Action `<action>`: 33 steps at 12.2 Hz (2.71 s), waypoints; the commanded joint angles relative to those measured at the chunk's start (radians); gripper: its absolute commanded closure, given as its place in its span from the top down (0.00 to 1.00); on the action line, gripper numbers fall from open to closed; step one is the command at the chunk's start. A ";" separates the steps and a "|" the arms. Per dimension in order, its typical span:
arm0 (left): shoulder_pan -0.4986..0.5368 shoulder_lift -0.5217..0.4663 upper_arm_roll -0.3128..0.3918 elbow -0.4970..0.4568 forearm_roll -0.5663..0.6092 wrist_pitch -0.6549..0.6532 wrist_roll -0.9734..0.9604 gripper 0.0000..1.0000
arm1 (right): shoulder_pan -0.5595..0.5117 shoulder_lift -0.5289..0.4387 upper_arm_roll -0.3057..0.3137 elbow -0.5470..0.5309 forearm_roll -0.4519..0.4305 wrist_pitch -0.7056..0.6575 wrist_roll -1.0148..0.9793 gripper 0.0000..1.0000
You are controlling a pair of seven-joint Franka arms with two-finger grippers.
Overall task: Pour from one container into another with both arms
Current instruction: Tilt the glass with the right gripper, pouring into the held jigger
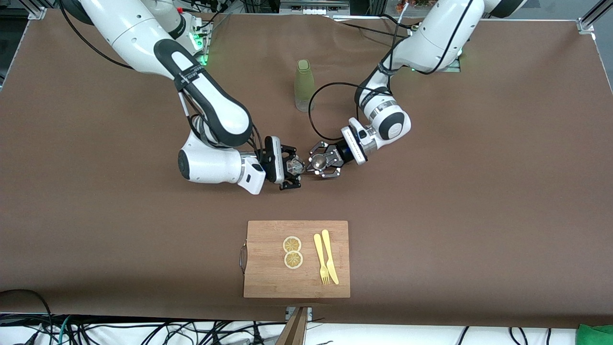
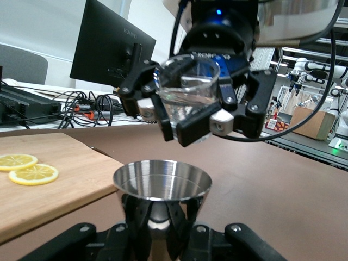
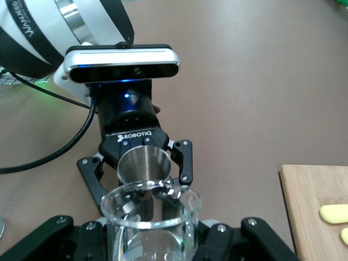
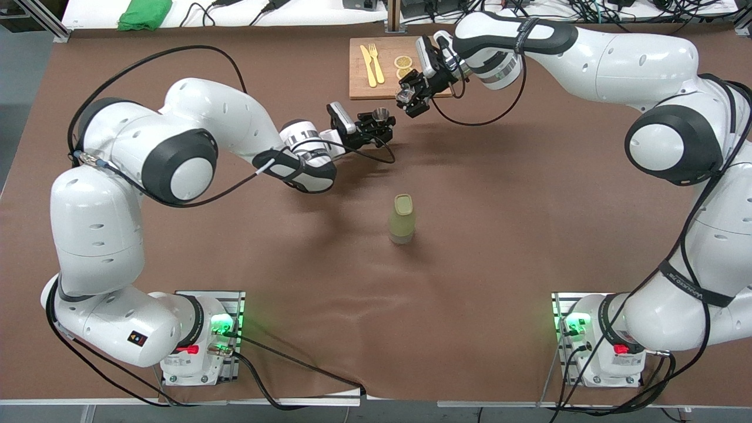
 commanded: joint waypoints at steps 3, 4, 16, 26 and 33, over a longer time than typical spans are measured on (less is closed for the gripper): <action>-0.063 0.006 0.030 0.018 -0.132 0.015 0.073 0.00 | 0.017 -0.030 -0.001 -0.017 -0.075 0.016 0.085 0.03; -0.063 0.006 0.032 0.018 -0.132 0.015 0.074 0.00 | 0.018 -0.036 -0.001 -0.017 -0.075 0.016 0.085 0.03; -0.069 0.035 0.032 0.052 -0.152 0.015 0.077 0.00 | 0.030 -0.110 -0.004 -0.102 -0.134 0.016 0.098 0.03; -0.081 0.035 0.032 0.055 -0.168 0.015 0.077 0.00 | 0.058 -0.117 -0.004 -0.106 -0.273 0.016 0.194 0.03; -0.081 0.035 0.033 0.062 -0.167 0.014 0.077 0.00 | 0.057 -0.117 -0.004 -0.103 -0.282 0.016 0.207 0.03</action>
